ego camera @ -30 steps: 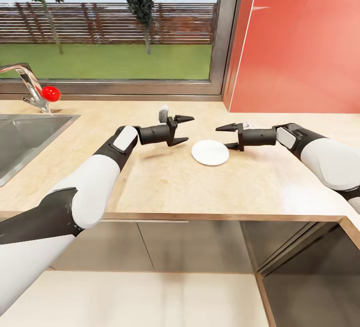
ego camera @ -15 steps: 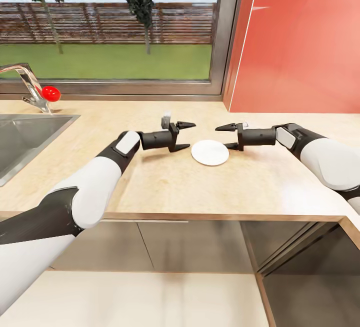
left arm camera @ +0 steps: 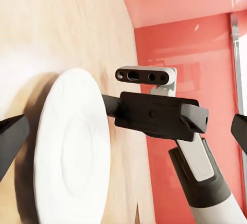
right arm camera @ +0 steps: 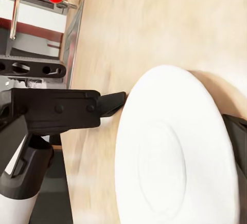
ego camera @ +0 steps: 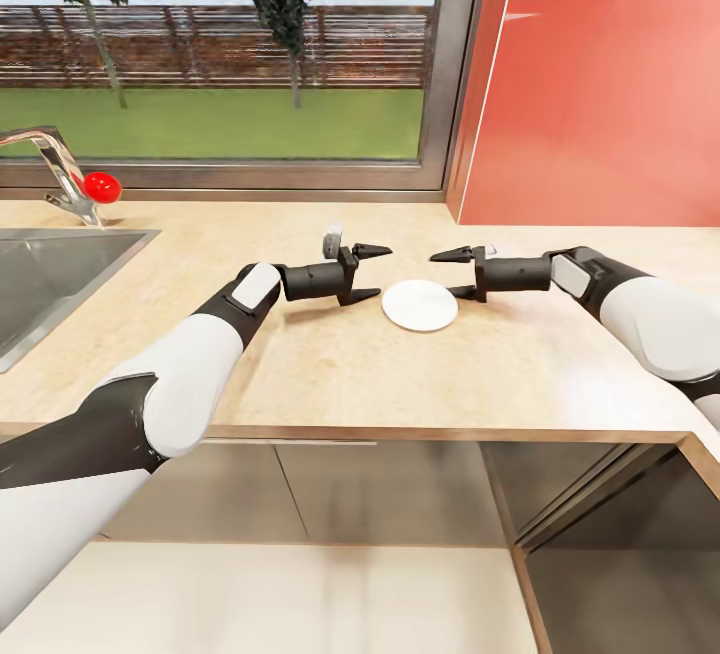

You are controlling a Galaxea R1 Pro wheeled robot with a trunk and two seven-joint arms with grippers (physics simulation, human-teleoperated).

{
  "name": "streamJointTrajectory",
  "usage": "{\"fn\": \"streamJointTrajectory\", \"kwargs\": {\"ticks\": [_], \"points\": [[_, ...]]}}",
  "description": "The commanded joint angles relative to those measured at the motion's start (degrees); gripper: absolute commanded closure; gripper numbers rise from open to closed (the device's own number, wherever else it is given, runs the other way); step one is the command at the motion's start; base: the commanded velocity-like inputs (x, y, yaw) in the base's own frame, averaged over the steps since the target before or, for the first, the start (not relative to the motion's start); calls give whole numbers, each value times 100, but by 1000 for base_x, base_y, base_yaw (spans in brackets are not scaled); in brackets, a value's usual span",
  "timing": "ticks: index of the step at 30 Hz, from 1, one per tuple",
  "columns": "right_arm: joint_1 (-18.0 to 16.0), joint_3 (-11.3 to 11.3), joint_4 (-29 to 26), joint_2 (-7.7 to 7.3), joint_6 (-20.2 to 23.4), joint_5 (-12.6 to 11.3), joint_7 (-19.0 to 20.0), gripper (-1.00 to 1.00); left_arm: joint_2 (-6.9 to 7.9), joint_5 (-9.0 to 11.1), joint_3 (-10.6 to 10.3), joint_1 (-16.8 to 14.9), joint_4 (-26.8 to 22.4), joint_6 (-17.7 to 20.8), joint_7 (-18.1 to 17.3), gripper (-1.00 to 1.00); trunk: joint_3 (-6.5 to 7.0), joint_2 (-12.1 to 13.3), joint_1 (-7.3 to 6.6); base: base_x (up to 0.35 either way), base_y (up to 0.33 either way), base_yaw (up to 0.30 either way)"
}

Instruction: Set up a coffee station on the kitchen countertop: keep the coffee maker on the countertop, move the bottle of coffee from the kitchen shelf to the counter next to the coffee maker, place a paper coffee filter on top of the coffee maker, put the saucer next to the coffee maker with the coffee cup on the saucer, and place the electric kettle next to the coffee maker.

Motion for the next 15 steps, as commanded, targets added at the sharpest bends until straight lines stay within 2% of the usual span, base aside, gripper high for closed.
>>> {"fn": "streamJointTrajectory", "kwargs": {"ticks": [1, 5, 15], "points": [[-3, 65, 17, 15, 5, 114, 16, -100, -5, -86, 27, -4, 3, 20, -15, -100, -6, -2, 0, 0, 0, 0], [0, 67, 17, 123, 5, 59, 16, -100, -5, -86, 20, -4, 48, 20, -19, -100, -6, -2, 0, 0, 0, 0], [1, 72, 17, 205, 5, -30, 12, -100, -5, -86, 18, -4, 76, 20, -23, -100, -6, -2, 0, 0, 0, 0]]}}
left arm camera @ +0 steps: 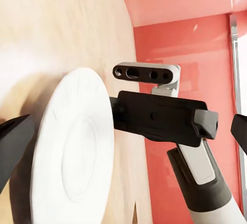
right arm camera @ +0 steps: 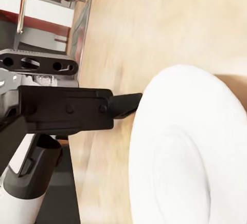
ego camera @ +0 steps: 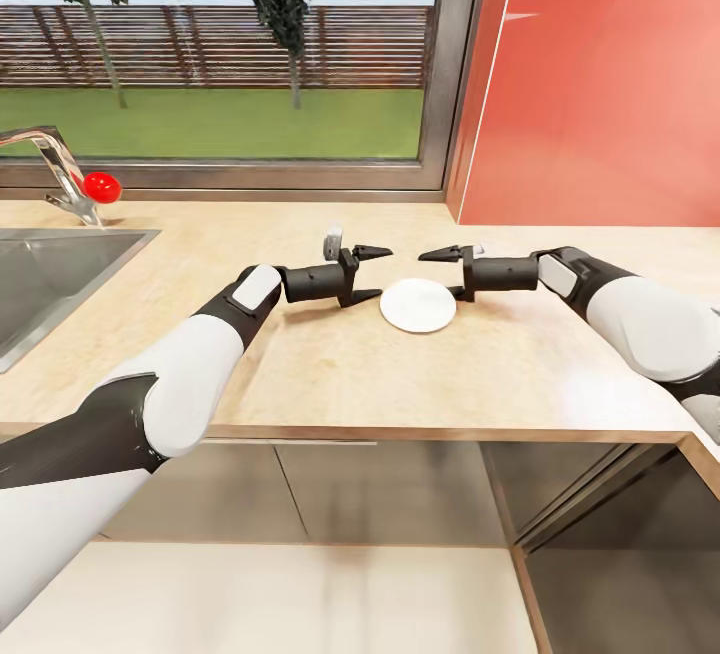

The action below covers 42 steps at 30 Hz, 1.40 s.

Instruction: Set up a coffee station on the kitchen countertop: keep the coffee maker on the countertop, move the bottle of coffee from the kitchen shelf to the counter next to the coffee maker, place a paper coffee filter on top of the coffee maker, put the saucer next to the coffee maker with the coffee cup on the saucer, and place the electric kettle next to the coffee maker.

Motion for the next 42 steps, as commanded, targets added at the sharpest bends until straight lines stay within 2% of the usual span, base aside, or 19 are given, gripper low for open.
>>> {"fn": "streamJointTrajectory", "kwargs": {"ticks": [1, 30, 39, 42], "points": [[-6, 42, 15, -1, 1, 100, 17, -100, -4, -120, 11, -3, 3, 14, -10, -100, -6, -2, 0, 0, 0, 0], [-6, 36, 21, 10, -13, 73, 21, -100, -4, -122, -6, -3, -6, 14, -10, -100, -6, -2, 0, 0, 0, 0], [-6, 35, 17, 145, -16, 60, 21, -100, -4, -120, -15, -3, -15, 14, -10, -100, -6, -2, 0, 0, 0, 0], [-1, 38, 16, 167, -16, -33, 21, -100, -4, -121, -15, -3, -15, 14, -10, -100, -6, -2, 0, 0, 0, 0]]}}
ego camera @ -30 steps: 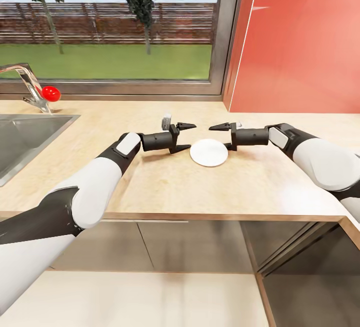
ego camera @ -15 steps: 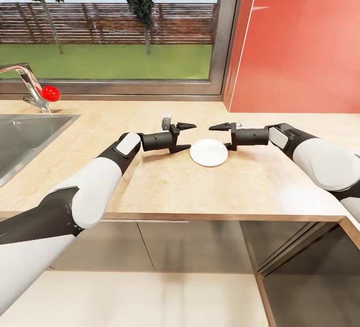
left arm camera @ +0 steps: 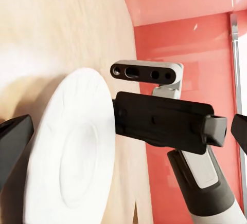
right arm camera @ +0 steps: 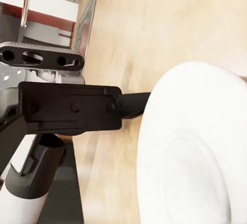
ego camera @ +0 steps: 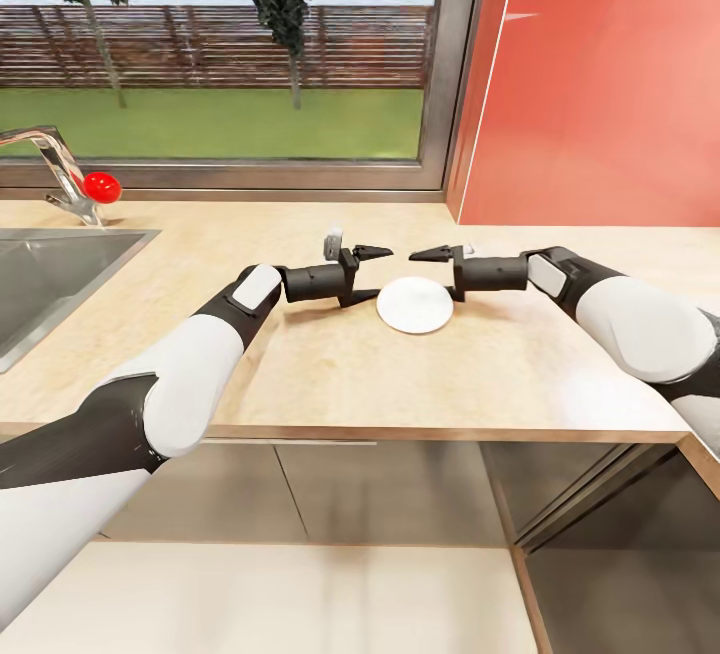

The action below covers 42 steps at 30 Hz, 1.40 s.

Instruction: Set up a coffee station on the kitchen countertop: keep the coffee maker on the countertop, move the bottle of coffee from the kitchen shelf to the counter next to the coffee maker, place a paper coffee filter on top of the coffee maker, put the saucer next to the coffee maker with the coffee cup on the saucer, and place the electric kettle next to the coffee maker.

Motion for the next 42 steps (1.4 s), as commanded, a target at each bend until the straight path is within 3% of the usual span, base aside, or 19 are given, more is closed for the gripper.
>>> {"fn": "streamJointTrajectory", "kwargs": {"ticks": [1, 15, 16, 34, 42], "points": [[-6, -19, 13, 2, 16, 13, 21, -100, -4, -135, 14, -3, 2, 3, -16, -100, -6, -2, 0, 0, 0, 0], [5, -15, 10, 19, 16, -112, 21, -100, -4, -131, 14, -3, -7, 3, -16, -100, -6, -2, 0, 0, 0, 0], [5, -15, 9, 18, 16, -112, 21, 100, -4, -132, 14, -3, -7, 3, -16, -100, -6, -2, 0, 0, 0, 0], [23, -15, 0, 10, 16, -112, 21, 100, -4, -129, 6, -3, -45, 3, -19, -100, -6, -2, 0, 0, 0, 0], [23, -7, -13, -18, 16, -120, 21, 100, -4, -134, -10, -3, -677, 1, -17, -100, -6, -2, 0, 0, 0, 0]]}}
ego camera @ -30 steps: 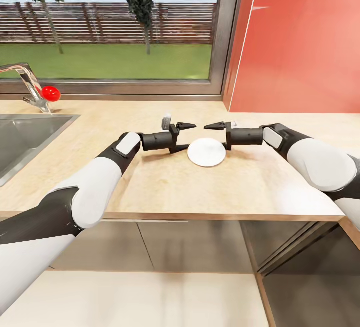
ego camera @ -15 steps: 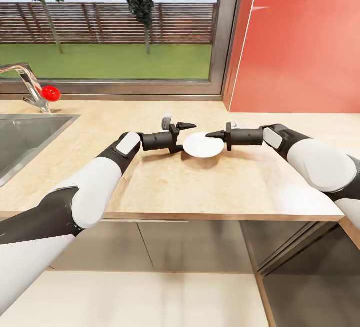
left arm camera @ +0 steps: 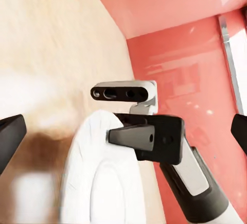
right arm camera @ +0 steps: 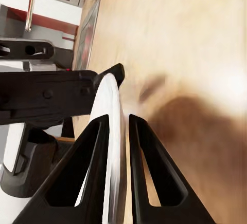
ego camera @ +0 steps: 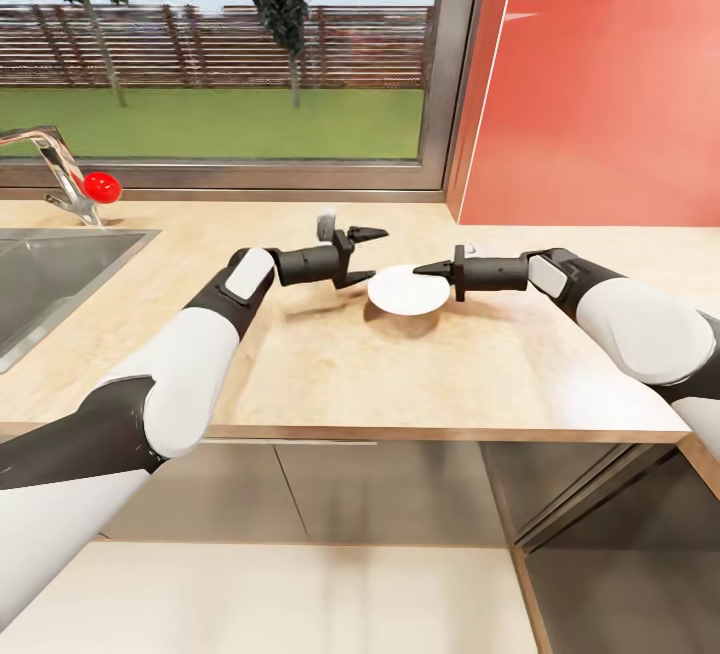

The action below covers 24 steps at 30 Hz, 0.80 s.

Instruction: Set up a coffee station on the kitchen countertop: keep the coffee maker on the countertop, move the bottle of coffee from the kitchen shelf to the counter next to the coffee maker, place a paper coffee filter on top of the coffee maker, put the saucer next to the coffee maker with the coffee cup on the saucer, and place the electric kettle next to the coffee maker.

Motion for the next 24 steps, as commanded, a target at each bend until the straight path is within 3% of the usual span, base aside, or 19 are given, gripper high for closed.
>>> {"fn": "streamJointTrajectory", "kwargs": {"ticks": [1, 3, 6, 10, 11, 15, 22, 23, 24], "points": [[-8, -59, 12, -6, 43, 41, 14, 100, -6, -51, 44, -5, -21, 24, -25, -100, -5, -2, 0, 0, 0, 0], [-8, -59, 12, -9, 43, 40, 14, 100, -6, -58, 37, -5, -60, 13, -25, -100, -5, -2, 0, 0, 0, 0], [-8, -54, -10, -27, 43, 20, 18, 100, -6, -61, 59, -5, -589, 3, -30, -100, -5, -2, 0, 0, 0, 0], [-3, -51, -21, -131, 43, -10, 17, 100, 4, -61, 1, 1, -1714, 6, -33, -100, -5, -2, 0, 0, 0, 0], [-1, -50, -22, -232, 43, -13, 15, 100, 34, -61, -16, 2, -2000, 8, -36, -100, -5, -2, 0, -19, 0, 0], [1, -50, -22, -375, 43, -19, 20, 100, 58, -61, -28, 3, -2291, 10, -41, -100, -5, -2, 0, -146, 0, 0], [1, -50, -44, -460, 39, -21, 20, 100, 65, -61, -62, 9, -2386, 23, -106, -100, -5, -2, 0, -204, 0, 0], [1, -50, -83, -477, 37, -21, 18, 100, 64, -61, -133, 11, -2387, 28, -250, -100, -5, -2, 0, -132, 0, 0], [1, -50, -182, -495, 36, -21, 16, 100, 80, -61, -415, 15, -2383, 32, -727, -100, -5, -2, 0, -67, 0, 0]]}}
